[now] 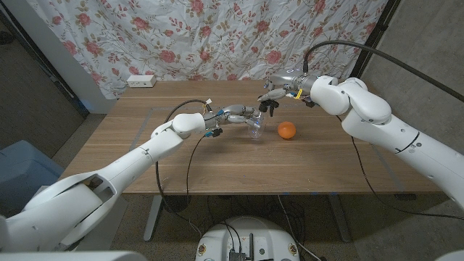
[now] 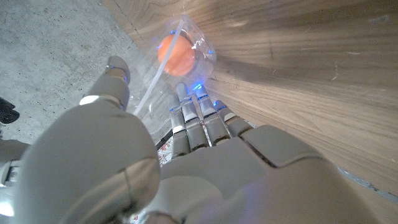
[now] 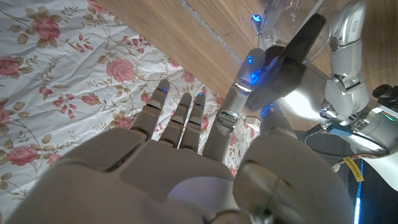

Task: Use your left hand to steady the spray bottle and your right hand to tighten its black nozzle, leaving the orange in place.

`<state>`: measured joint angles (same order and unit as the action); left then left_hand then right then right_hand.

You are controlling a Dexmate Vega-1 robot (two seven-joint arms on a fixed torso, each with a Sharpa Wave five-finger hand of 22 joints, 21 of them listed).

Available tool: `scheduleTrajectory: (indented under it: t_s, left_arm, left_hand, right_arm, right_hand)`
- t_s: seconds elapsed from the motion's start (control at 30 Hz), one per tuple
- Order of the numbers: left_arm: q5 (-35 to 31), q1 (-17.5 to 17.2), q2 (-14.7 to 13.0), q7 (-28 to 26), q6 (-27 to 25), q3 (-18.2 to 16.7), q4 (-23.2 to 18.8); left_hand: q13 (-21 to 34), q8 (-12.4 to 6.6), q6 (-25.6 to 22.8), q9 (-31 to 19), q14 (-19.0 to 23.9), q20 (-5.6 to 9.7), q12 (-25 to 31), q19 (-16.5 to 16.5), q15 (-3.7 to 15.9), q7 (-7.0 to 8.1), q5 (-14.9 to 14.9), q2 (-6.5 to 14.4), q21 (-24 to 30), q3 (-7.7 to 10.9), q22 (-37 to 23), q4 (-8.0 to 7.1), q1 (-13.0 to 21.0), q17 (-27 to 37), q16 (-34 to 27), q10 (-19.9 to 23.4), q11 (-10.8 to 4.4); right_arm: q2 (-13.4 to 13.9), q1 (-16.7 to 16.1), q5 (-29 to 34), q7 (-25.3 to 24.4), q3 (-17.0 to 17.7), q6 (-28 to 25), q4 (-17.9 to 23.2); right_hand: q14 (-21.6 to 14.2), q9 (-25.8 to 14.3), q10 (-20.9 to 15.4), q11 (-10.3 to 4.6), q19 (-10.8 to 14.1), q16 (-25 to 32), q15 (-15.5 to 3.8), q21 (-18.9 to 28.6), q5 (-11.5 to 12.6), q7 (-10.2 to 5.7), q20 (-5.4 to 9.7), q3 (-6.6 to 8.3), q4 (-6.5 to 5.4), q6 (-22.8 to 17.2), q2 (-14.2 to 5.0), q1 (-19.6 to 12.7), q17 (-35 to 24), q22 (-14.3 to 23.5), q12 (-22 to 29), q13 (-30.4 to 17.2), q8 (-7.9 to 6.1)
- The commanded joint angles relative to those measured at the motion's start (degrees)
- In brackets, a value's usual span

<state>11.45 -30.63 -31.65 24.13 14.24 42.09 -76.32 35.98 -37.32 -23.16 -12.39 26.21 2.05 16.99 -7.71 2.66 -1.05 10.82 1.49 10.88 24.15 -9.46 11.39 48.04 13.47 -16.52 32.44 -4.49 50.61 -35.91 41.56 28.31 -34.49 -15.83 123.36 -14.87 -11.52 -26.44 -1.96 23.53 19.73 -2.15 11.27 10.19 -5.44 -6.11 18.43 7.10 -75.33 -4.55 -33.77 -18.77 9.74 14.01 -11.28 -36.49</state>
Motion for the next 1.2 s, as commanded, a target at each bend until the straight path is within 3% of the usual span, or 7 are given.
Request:
scheduleTrajectory:
  t_s: [0.03, 0.23, 0.47, 0.57, 0.9, 1.07, 1.2]
  left_arm:
    - [0.11, 0.07, 0.03, 0.10, 0.34, -0.03, 0.35]
    - [0.24, -0.16, -0.08, -0.05, 0.19, -0.15, 0.13]
    - [0.25, -0.41, -0.25, -0.24, -0.10, -0.19, -0.29]
    - [0.26, -0.41, -0.28, -0.24, -0.18, -0.20, -0.38]
    - [0.22, 0.07, 0.06, 0.15, 0.04, -0.01, 0.19]
    - [0.28, 0.03, 0.08, 0.09, 0.00, -0.04, 0.17]
    - [0.24, -0.05, -0.04, 0.04, -0.13, -0.06, -0.09]
  left_hand:
    - [0.26, -7.45, -9.68, -0.20, 0.47, 1.66, 0.52, -0.53, 6.71, 4.25, 0.26, 7.72, -0.14, 2.23, -0.14, -1.74, -1.83, 0.10, 0.15, 4.47, -3.91]
    - [0.28, -7.44, -9.77, -0.20, 0.43, 1.68, 0.51, -0.55, 6.70, 4.34, 0.25, 7.75, -0.14, 2.31, -0.14, -1.72, -1.90, 0.15, 0.16, 4.54, -3.91]
    - [0.29, -7.48, -9.98, -0.18, 0.41, 1.64, 0.49, -0.59, 6.68, 4.17, 0.24, 7.79, -0.13, 2.40, -0.14, -1.72, -1.99, 0.19, 0.18, 4.55, -3.75]
    - [0.29, -7.49, -10.07, -0.17, 0.40, 1.64, 0.51, -0.65, 6.64, 4.22, 0.23, 7.75, -0.11, 2.44, -0.14, -1.71, -2.05, 0.18, 0.21, 4.62, -3.82]
    - [0.28, -7.46, -10.16, -0.16, 0.48, 1.59, 0.46, -0.72, 6.60, 4.18, 0.24, 7.72, -0.10, 2.65, -0.14, -1.71, -2.24, 0.10, 0.32, 4.64, -3.81]
    - [0.27, -7.45, -10.21, -0.17, 0.46, 1.62, 0.39, -0.75, 6.58, 4.17, 0.23, 7.70, -0.10, 2.71, -0.14, -1.68, -2.32, 0.11, 0.36, 4.56, -3.80]
    - [0.24, -7.39, -10.09, -0.19, 0.43, 1.58, 0.39, -0.76, 6.57, 4.15, 0.22, 7.70, -0.11, 2.77, -0.14, -1.67, -2.39, 0.11, 0.39, 4.67, -3.78]
  right_arm:
    - [-0.91, 0.46, 1.90, 2.02, -1.02, -3.10, 0.85]
    - [-1.70, 0.82, 2.54, 3.45, -1.53, -5.23, 1.13]
    - [-1.92, 0.94, 2.62, 3.45, -1.73, -6.05, 1.19]
    - [-1.98, 0.91, 2.69, 3.27, -1.79, -6.37, 1.22]
    - [-1.02, 0.11, 2.03, 1.44, -0.57, -6.91, 1.86]
    - [-0.25, 0.19, 0.88, 1.28, 0.08, -6.23, 2.02]
    - [0.30, 0.75, 0.43, 1.85, 0.17, -5.57, 2.02]
  right_hand:
    - [-1.09, -0.55, -1.36, -0.02, 0.30, 0.53, -0.11, 0.18, -0.17, 0.35, 0.09, -0.24, 0.11, -1.18, -0.51, 0.68, -0.38, 0.31, 0.51, -0.06, -0.96]
    - [-1.88, -1.49, -2.32, -0.15, 0.41, 0.91, -0.36, 0.21, -0.01, 0.77, 0.31, -0.01, 0.49, -2.73, -0.83, 0.66, -0.55, 0.32, 0.45, 0.04, -2.44]
    - [-2.68, -3.22, -3.50, -0.14, 0.77, 1.21, -0.83, 0.31, 1.47, 1.42, 0.30, 2.17, 3.19, -3.53, -1.60, -3.68, -0.44, 0.31, 0.14, 0.18, -4.70]
    - [-2.75, -3.85, -3.74, -0.25, 0.68, 1.17, -1.00, 0.24, 2.10, 1.98, 0.53, 2.85, 3.59, -3.76, -1.50, -5.21, -0.32, 0.30, -0.04, 0.21, -5.59]
    - [-3.44, -5.02, -4.08, -0.07, 0.96, 1.51, -0.28, 0.36, 2.33, 1.48, 0.60, 2.50, 2.31, -1.79, -0.76, -4.23, -0.57, 0.34, -0.40, 0.17, -6.20]
    - [-3.58, -1.87, -3.94, 1.18, 1.37, 1.39, 1.15, 0.42, 1.25, 1.61, -0.51, 0.47, 0.35, 0.68, 1.03, 0.79, -0.78, 0.38, -1.02, 0.06, -3.81]
    - [-3.12, -1.13, -3.54, 1.70, 1.52, 1.05, 1.74, 0.44, 0.86, 1.78, -1.02, -0.23, -0.23, 0.97, 1.54, 2.60, -0.73, 0.38, -1.32, 0.04, -3.28]
